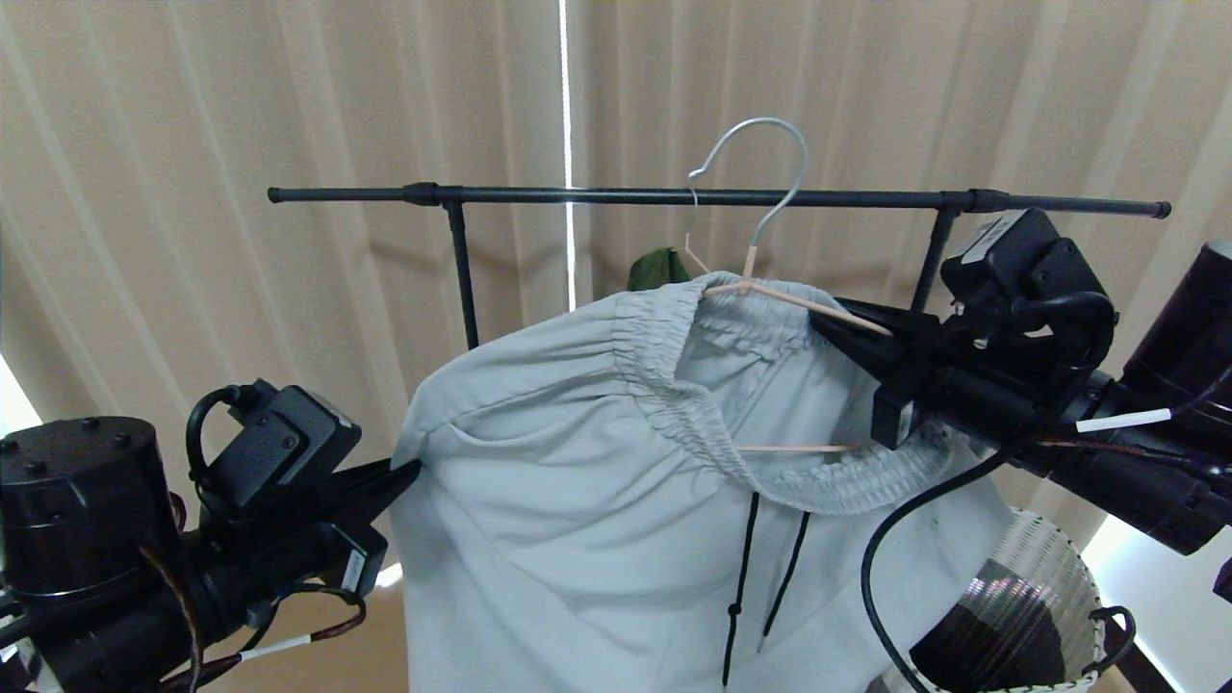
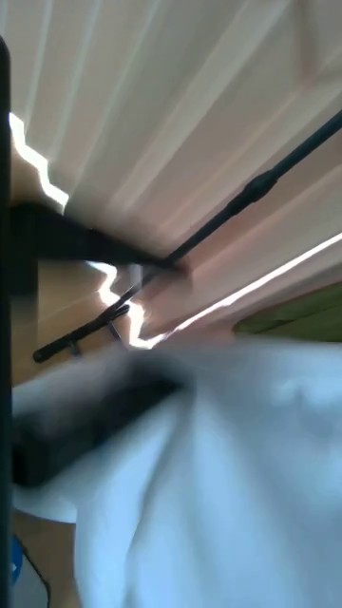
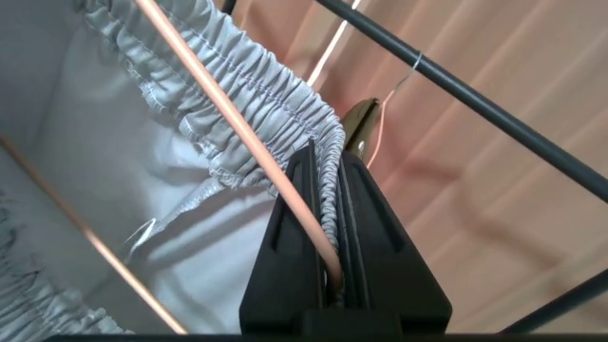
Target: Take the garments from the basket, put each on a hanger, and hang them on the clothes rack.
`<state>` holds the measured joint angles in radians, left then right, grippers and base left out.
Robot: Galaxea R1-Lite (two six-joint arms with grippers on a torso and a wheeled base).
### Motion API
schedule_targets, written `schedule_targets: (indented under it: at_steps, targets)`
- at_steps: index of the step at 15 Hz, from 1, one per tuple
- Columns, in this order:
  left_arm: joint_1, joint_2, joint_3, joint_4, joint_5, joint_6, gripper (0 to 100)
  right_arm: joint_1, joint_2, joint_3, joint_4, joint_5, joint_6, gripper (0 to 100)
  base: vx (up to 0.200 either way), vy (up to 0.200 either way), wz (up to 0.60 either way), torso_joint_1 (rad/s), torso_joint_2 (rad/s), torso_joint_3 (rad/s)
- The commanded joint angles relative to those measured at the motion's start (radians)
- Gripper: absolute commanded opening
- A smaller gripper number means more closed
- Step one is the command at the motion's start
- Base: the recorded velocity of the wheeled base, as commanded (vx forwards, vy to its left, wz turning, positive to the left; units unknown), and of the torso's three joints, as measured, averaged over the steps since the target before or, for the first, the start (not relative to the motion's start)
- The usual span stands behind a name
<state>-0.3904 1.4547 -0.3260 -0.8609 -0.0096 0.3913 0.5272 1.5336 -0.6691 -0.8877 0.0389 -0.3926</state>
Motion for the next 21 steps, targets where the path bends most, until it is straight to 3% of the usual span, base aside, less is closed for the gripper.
schedule_targets:
  at_steps: [1,3,6,11,12,13,16,18,20,21]
  targets:
    - [0.007,0.015,0.011,-0.03,0.0,-0.002,0,0.0,-0.007,-0.001,-0.001,-0.002,-0.002,0,0.0,0.0,0.0,0.0,0.0,0.0]
    - [0.047,0.019,0.038,-0.06,0.002,0.009,0,-0.001,-0.013,0.0,0.003,-0.01,-0.003,0,0.0,0.0,0.0,0.0,0.0,0.0]
    - [0.229,0.018,0.108,-0.098,0.0,0.104,0,-0.047,-0.041,-0.001,0.032,-0.013,-0.003,0,0.0,0.0,0.0,0.0,0.0,0.0]
    - [0.251,0.019,0.142,-0.141,-0.003,0.107,0,-0.049,-0.061,0.002,0.061,-0.013,-0.003,0,0.0,0.0,0.0,0.0,0.0,0.0]
    - [0.248,0.018,0.142,-0.141,-0.006,0.106,100,-0.049,-0.063,0.005,0.061,-0.013,-0.003,0,0.0,0.0,0.0,0.0,0.0,0.0]
    - [0.248,0.009,0.143,-0.141,-0.049,0.106,100,-0.049,-0.066,0.017,0.059,-0.013,-0.003,0,0.0,0.0,0.0,0.0,0.0,0.0]
    - [0.248,-0.027,0.143,-0.141,-0.063,0.075,100,-0.073,-0.086,0.036,0.064,-0.014,-0.003,0,0.0,0.0,0.0,0.0,0.0,0.0]
    - [0.248,-0.094,0.14,-0.141,-0.101,-0.014,100,-0.148,-0.09,0.051,0.072,-0.019,-0.003,0,0.0,0.0,0.0,0.0,0.0,0.0]
    - [0.255,-0.134,0.142,-0.141,-0.104,-0.034,100,-0.207,-0.096,0.077,0.072,-0.047,-0.003,0,0.0,0.0,0.0,0.0,0.0,0.0]
    - [0.275,-0.194,0.151,-0.139,-0.102,-0.083,100,-0.268,-0.121,0.118,0.072,-0.08,-0.003,0,0.0,0.0,0.0,0.0,0.0,0.0]
